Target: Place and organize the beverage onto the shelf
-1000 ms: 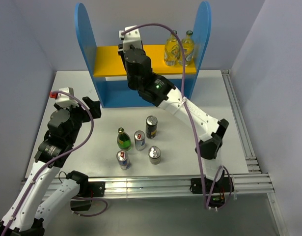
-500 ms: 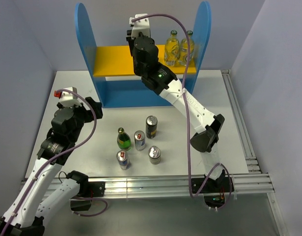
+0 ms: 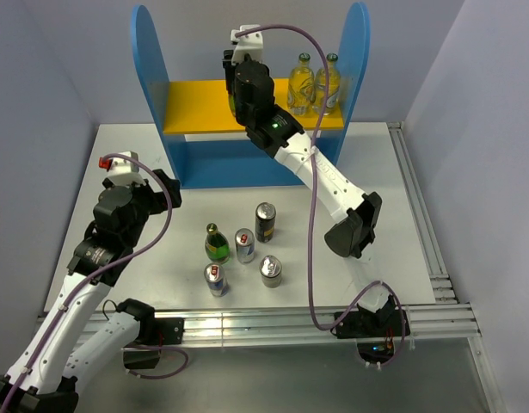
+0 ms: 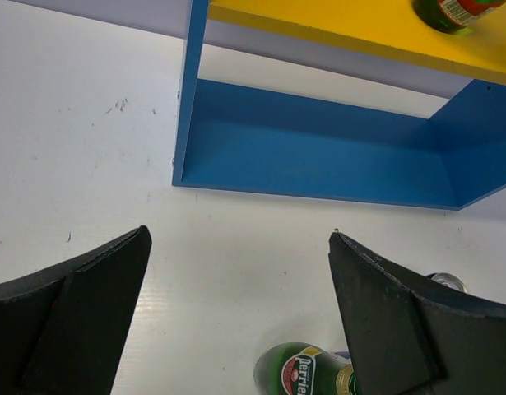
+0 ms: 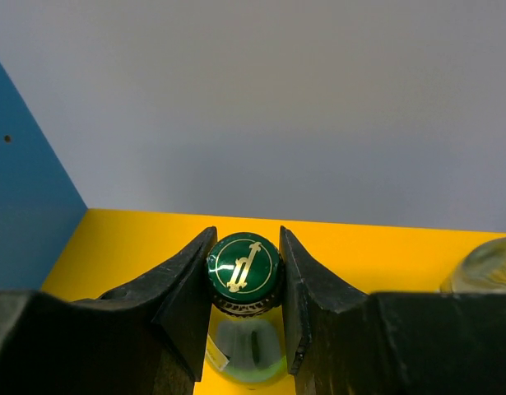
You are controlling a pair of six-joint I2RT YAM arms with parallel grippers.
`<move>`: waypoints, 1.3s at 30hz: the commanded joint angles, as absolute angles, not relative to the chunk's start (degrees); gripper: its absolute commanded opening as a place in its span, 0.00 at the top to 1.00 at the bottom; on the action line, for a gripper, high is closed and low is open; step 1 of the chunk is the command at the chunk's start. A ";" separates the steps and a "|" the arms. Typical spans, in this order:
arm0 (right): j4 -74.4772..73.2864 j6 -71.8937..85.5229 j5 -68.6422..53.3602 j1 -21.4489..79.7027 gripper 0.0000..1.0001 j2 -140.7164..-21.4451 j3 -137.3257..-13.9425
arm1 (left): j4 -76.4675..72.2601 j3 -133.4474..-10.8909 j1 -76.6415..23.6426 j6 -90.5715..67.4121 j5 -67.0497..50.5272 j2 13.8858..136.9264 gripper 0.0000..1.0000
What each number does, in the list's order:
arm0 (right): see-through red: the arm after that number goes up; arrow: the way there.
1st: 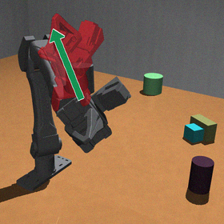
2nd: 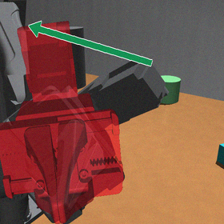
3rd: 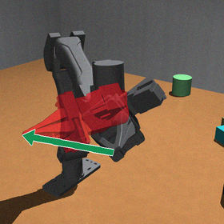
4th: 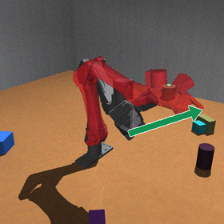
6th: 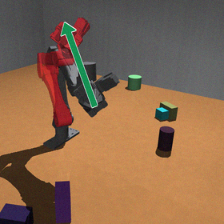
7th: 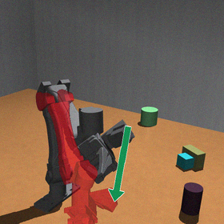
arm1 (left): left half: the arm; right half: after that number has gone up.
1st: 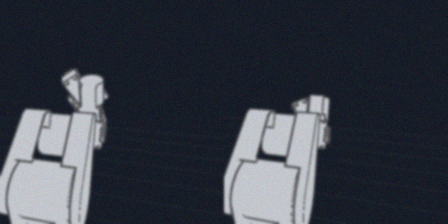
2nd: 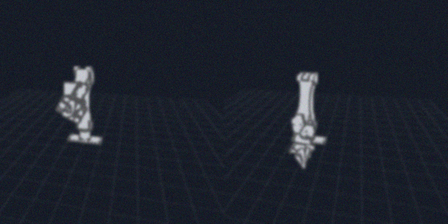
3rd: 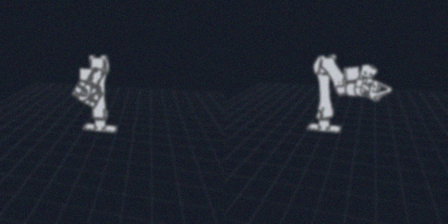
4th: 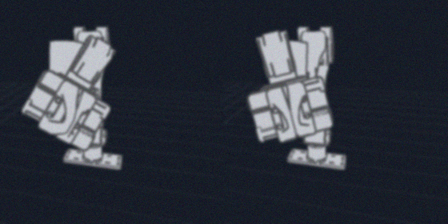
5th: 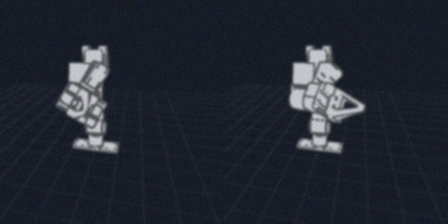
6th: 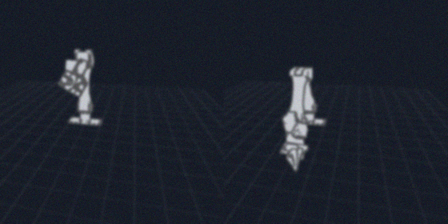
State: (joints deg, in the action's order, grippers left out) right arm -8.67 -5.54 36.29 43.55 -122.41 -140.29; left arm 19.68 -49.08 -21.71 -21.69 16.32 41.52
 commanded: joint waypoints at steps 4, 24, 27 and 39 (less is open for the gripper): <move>-1.49 -3.87 34.37 43.51 1.00 -121.64 -144.05 | 18.90 -49.31 -21.62 -20.66 14.86 41.40 0.04; -0.18 -3.25 35.15 44.03 0.14 -122.70 -140.37 | 18.54 -49.13 -21.45 -20.48 13.62 41.48 0.04; 2.00 -4.04 38.40 45.08 0.10 -118.68 -134.95 | 18.72 -49.13 -21.45 -20.39 13.36 41.83 0.02; 12.57 -2.47 53.07 58.00 0.08 -82.55 -87.48 | 16.88 -48.96 -22.15 -20.48 7.56 42.01 0.04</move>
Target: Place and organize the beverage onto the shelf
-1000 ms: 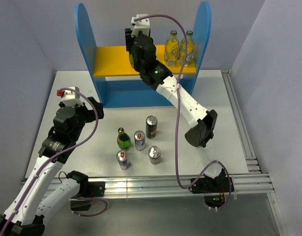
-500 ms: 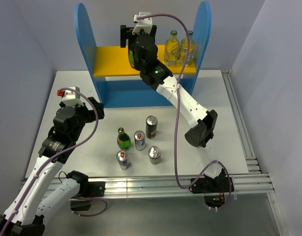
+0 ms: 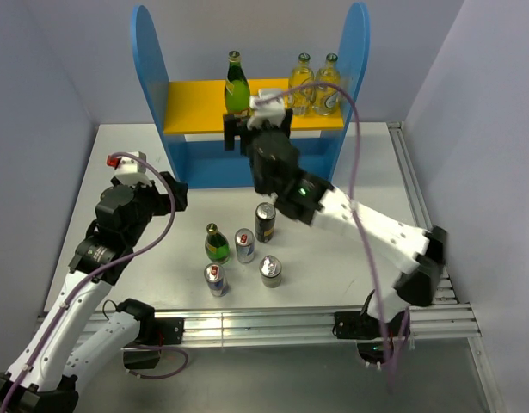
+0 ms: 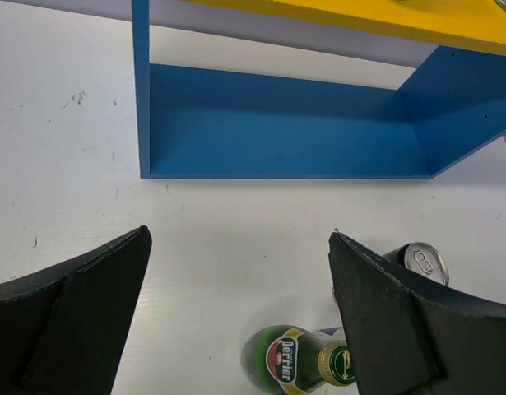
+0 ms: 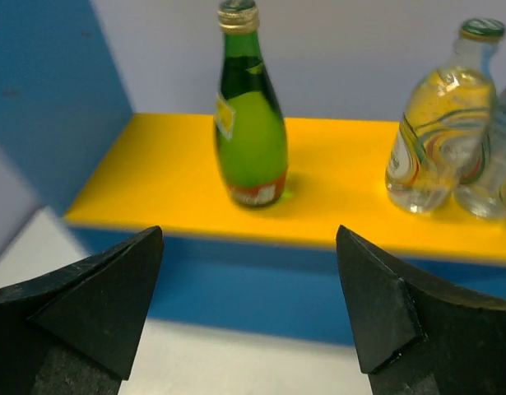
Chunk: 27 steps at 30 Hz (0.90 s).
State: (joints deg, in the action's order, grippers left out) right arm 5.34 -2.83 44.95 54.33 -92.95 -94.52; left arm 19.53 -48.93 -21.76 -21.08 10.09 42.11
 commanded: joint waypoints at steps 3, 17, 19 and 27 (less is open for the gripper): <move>9.33 6.04 54.49 61.69 0.07 -72.53 -75.62 | 16.26 -48.87 -23.81 -22.49 8.87 42.62 0.05; -15.99 32.16 61.61 70.49 0.08 -48.70 -48.71 | 15.82 -43.43 -56.68 -35.77 41.65 44.47 0.03; -17.75 33.04 61.52 70.58 0.08 -45.64 -47.20 | 15.82 -42.37 -61.40 -37.44 46.90 45.08 0.03; -23.90 36.99 61.87 70.75 0.08 -38.94 -42.19 | 14.94 -39.20 -66.53 -41.21 53.87 49.66 0.02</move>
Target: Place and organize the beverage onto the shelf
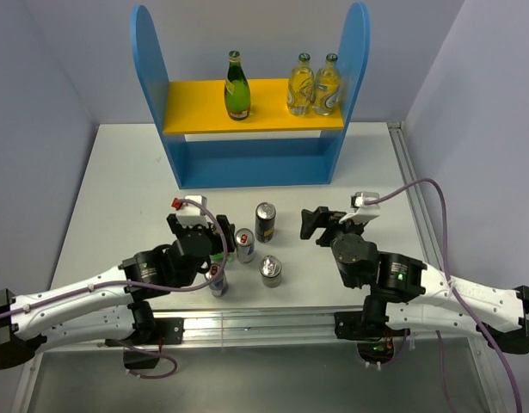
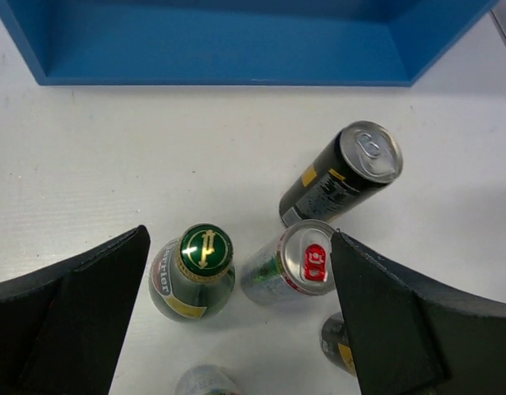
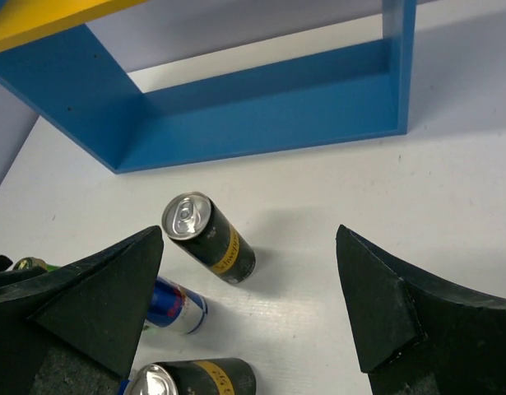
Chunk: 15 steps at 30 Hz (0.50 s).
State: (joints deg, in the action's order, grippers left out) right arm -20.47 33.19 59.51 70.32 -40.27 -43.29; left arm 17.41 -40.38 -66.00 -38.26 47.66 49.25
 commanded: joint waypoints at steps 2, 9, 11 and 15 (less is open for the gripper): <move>-25.48 37.53 62.23 70.75 0.08 -37.89 -41.49 | 12.05 -37.10 -66.53 -41.22 55.71 49.83 0.02; -29.79 38.67 63.19 70.75 0.08 -35.69 -41.22 | 7.04 -33.93 -66.53 -41.48 59.50 53.78 0.02; -30.58 38.85 63.28 70.66 0.08 -35.25 -40.87 | 4.76 -33.40 -66.45 -40.87 59.76 55.10 0.03; -32.25 39.81 63.37 70.75 0.08 -35.24 -40.25 | 1.23 -31.91 -66.36 -40.08 60.73 56.34 0.14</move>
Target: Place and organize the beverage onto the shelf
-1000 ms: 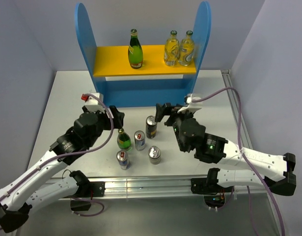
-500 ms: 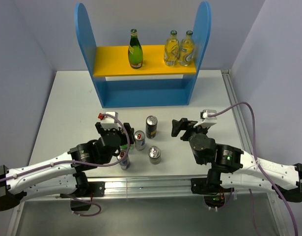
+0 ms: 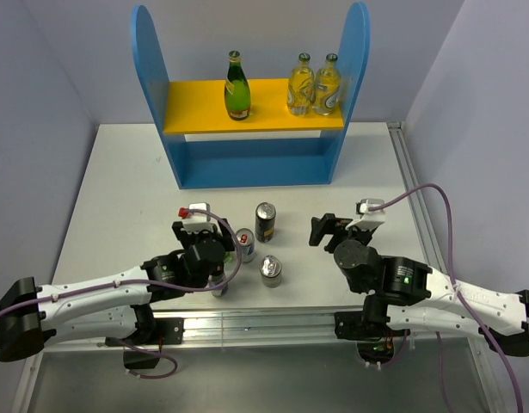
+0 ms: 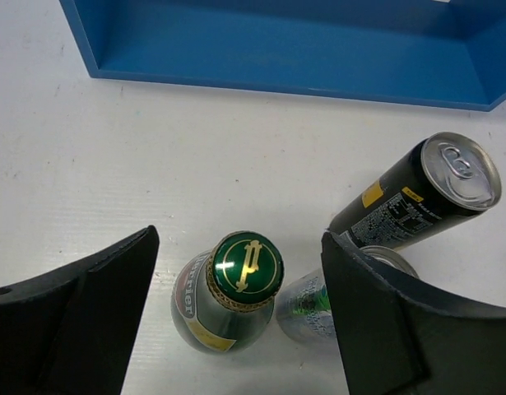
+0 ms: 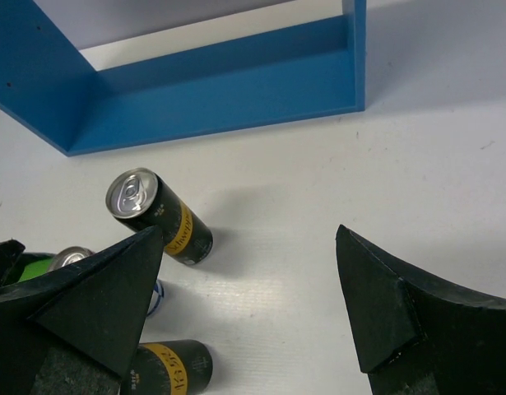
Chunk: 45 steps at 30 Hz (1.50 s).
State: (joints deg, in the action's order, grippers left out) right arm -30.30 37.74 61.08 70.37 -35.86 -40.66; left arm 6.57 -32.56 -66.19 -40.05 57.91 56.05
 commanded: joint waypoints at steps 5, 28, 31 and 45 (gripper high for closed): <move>-33.75 41.04 63.28 70.66 0.09 -35.24 -39.20 | 0.53 -31.38 -64.78 -38.42 59.77 57.39 0.40; -29.36 40.34 62.84 70.66 0.10 -35.95 -35.95 | 7.65 -51.49 -61.09 -22.96 58.63 55.72 1.00; -29.53 40.17 62.75 70.75 0.10 -35.33 -35.68 | 7.29 -56.50 -57.58 -20.14 54.52 57.91 1.00; -29.88 39.99 63.02 70.66 0.11 -30.15 -33.22 | 13.36 -98.15 -40.87 -6.95 41.40 77.85 1.00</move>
